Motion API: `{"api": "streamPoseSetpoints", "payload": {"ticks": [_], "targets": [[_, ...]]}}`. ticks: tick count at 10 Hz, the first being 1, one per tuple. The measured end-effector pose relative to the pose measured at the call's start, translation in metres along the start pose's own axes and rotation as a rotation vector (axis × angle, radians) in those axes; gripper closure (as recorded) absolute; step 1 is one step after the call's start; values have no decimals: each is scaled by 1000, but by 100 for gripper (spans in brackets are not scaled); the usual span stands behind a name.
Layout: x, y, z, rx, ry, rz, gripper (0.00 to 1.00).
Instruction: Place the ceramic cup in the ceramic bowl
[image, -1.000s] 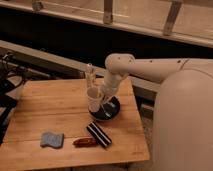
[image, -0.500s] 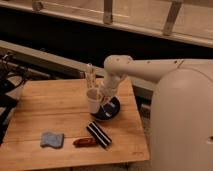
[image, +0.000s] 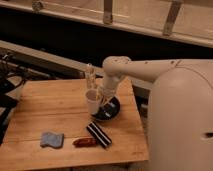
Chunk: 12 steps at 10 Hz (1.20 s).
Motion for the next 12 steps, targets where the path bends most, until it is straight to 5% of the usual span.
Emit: {"api": "streamPoseSetpoints", "payload": {"ticks": [2, 4, 8, 12], "targets": [[1, 1, -3, 3, -5, 1, 47], [-8, -2, -14, 1, -44, 17, 59], [-48, -21, -38, 20, -104, 104, 98], [-51, -24, -24, 32, -81, 105, 99]]}}
